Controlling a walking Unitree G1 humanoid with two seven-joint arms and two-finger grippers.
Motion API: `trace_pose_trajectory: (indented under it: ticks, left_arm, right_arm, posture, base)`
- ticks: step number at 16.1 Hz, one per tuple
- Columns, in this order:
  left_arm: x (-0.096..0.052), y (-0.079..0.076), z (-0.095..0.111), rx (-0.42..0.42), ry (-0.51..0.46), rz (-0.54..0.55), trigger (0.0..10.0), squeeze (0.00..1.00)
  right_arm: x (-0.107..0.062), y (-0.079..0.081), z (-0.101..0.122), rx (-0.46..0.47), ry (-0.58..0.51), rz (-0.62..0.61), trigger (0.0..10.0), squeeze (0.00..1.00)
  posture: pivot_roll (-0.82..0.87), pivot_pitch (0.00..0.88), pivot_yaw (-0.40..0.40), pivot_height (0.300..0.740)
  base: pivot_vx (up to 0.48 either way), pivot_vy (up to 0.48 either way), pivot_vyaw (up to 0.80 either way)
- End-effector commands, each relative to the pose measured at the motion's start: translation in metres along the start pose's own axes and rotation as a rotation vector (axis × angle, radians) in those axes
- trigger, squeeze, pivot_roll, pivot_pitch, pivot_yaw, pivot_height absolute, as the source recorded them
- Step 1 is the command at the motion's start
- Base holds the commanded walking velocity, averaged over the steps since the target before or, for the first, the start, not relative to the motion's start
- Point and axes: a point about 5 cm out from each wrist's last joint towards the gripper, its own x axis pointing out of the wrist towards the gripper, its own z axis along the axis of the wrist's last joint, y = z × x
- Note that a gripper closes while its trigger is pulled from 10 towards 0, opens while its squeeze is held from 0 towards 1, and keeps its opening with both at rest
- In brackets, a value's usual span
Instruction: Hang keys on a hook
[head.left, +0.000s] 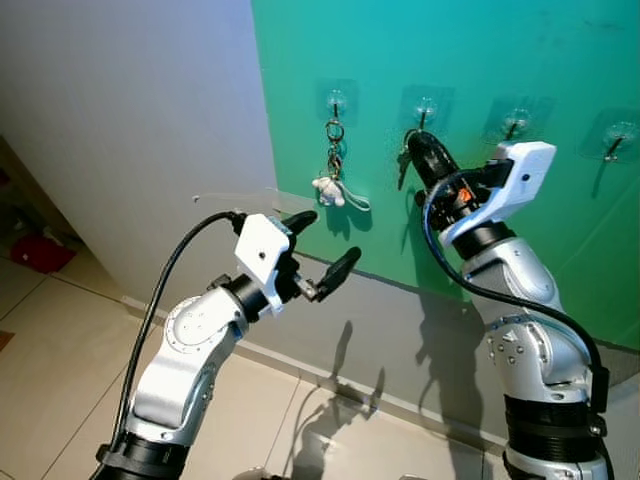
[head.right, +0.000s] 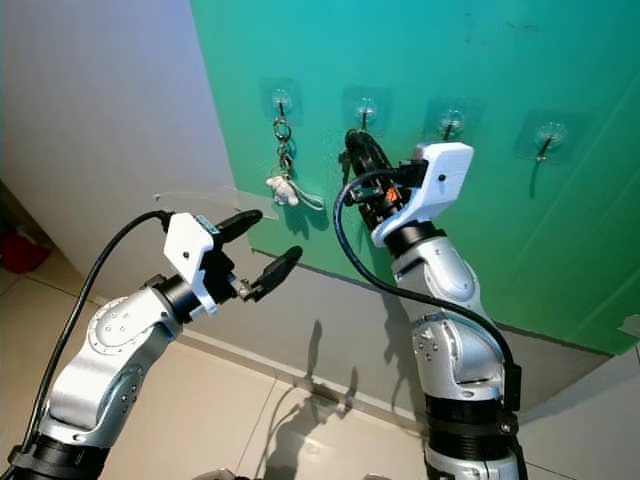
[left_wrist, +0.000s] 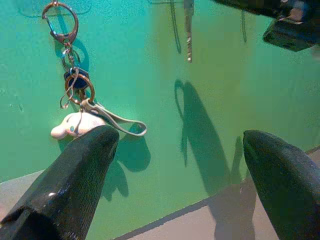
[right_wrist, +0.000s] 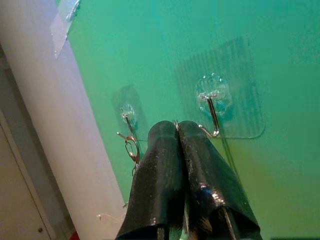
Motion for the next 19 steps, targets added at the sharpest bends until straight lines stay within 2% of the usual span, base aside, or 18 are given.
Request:
trace_pose_trajectory:
  ticks: [1,8,13,19]
  left_arm:
    - [0.001,-0.003,0.004,0.001,-0.012,-0.023,10.0,0.00]
    - [0.000,0.000,0.004,0.002,-0.007,-0.014,10.0,0.00]
    - [0.000,0.001,0.002,-0.001,0.002,-0.019,10.0,0.00]
    - [0.001,0.000,0.001,0.000,0.005,-0.023,10.0,0.00]
  right_arm:
    - [0.004,0.001,0.002,0.015,-0.008,0.005,10.0,0.00]
    - [0.016,-0.006,0.008,0.005,-0.046,-0.043,10.0,0.00]
    - [0.008,-0.010,0.012,0.000,-0.040,-0.038,10.0,0.00]
    - [0.007,-0.014,0.002,0.010,0.011,-0.065,10.0,0.00]
  posture:
    - [-0.04,0.000,0.060,0.740]
    - [-0.03,0.000,0.056,0.740]
    - [-0.04,0.005,0.058,0.740]
    - [-0.03,0.004,0.057,0.740]
  base:
    - [0.000,0.000,0.00]
    - [0.000,0.000,0.00]
    - [0.000,0.000,0.00]
    - [0.000,0.000,0.00]
